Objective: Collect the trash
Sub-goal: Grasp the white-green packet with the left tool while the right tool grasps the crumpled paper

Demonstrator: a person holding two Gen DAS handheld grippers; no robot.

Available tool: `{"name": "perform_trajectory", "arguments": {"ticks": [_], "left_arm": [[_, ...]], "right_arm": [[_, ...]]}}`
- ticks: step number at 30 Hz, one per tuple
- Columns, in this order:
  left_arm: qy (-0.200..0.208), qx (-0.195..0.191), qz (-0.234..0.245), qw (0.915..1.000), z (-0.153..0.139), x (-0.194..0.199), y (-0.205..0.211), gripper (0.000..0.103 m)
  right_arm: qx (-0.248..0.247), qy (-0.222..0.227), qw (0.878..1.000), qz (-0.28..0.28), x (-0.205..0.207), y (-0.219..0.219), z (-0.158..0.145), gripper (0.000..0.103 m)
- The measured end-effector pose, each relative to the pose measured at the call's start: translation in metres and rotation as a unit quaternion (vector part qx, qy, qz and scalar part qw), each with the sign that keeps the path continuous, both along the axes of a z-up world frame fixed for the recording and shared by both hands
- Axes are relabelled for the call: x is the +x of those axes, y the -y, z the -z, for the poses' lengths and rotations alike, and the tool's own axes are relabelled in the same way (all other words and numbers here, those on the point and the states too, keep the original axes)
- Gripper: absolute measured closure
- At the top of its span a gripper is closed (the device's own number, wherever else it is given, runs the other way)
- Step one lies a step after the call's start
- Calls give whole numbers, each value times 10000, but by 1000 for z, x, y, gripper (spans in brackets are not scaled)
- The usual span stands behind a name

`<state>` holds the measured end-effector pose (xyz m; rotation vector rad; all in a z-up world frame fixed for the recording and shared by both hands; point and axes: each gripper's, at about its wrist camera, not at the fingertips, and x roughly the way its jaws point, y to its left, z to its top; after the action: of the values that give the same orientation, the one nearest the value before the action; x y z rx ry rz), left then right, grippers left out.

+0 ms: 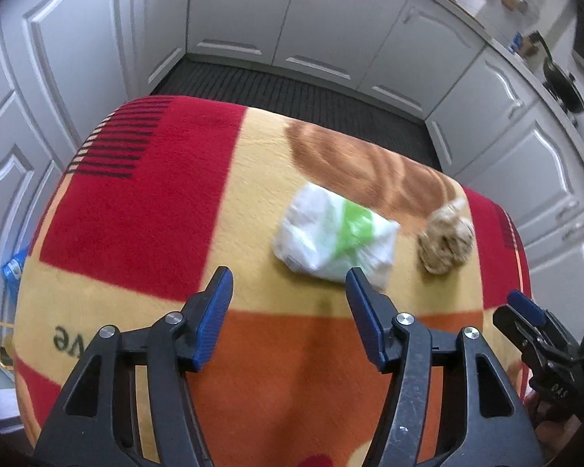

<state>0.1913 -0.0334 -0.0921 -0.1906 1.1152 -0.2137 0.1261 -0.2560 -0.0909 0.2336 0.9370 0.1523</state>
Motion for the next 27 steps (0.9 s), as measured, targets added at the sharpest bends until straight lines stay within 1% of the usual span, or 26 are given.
{"name": "perform_trajectory", "arguments": {"ticks": [4, 7, 9, 10, 11, 12, 13, 15, 18, 19, 21, 22, 23, 24, 25, 26, 27], "left_arm": [[8, 76, -7, 10000, -1, 6, -9, 44], [-13, 33, 0, 10000, -2, 10, -11, 44], [-19, 23, 21, 10000, -1, 14, -9, 42], [-23, 26, 48, 10000, 0, 17, -7, 41], [-21, 9, 64, 10000, 1, 22, -5, 41], [-7, -27, 86, 10000, 2, 25, -2, 41], [9, -67, 122, 9999, 3, 28, 1, 41], [11, -95, 227, 9997, 7, 35, 9, 40], [6, -113, 230, 9997, 12, 42, 19, 36], [38, -111, 211, 9997, 11, 42, 21, 35], [92, -141, 230, 9996, 13, 40, 27, 35], [134, -64, 295, 9995, 14, 37, 33, 35], [193, 100, 378, 9990, 15, 34, 40, 36], [258, 257, 458, 9983, 14, 30, 45, 44], [314, 338, 509, 9976, 14, 26, 47, 49], [340, 387, 509, 9974, 13, 22, 48, 52], [343, 407, 500, 9973, 11, 19, 47, 61]], "right_arm": [[78, 21, 9999, -152, 33, -16, 2, 22], [67, 64, 9996, -280, 55, -31, 3, 22], [91, 62, 9993, -361, 71, -38, 9, 22], [118, 48, 9991, -396, 78, -40, 12, 28], [159, 47, 9990, -405, 83, -41, 16, 53], [271, 43, 9988, -413, 85, -39, 19, 66], [501, 27, 9978, -431, 84, -35, 21, 68], [598, 140, 9973, -405, 74, -29, 17, 70], [428, 334, 9978, -390, 52, -19, 7, 70], [438, 339, 9977, -378, 45, -14, 5, 70], [411, 348, 9980, -339, 31, -4, 2, 70], [395, 369, 9981, -304, 23, 0, 0, 70], [404, 386, 9981, -275, 18, 5, -1, 70], [433, 408, 9979, -238, 11, 10, -3, 70], [447, 421, 9979, -210, 6, 13, -4, 70], [451, 432, 9979, -182, 0, 17, -5, 70], [452, 450, 9978, -160, -6, 20, -7, 70]]}}
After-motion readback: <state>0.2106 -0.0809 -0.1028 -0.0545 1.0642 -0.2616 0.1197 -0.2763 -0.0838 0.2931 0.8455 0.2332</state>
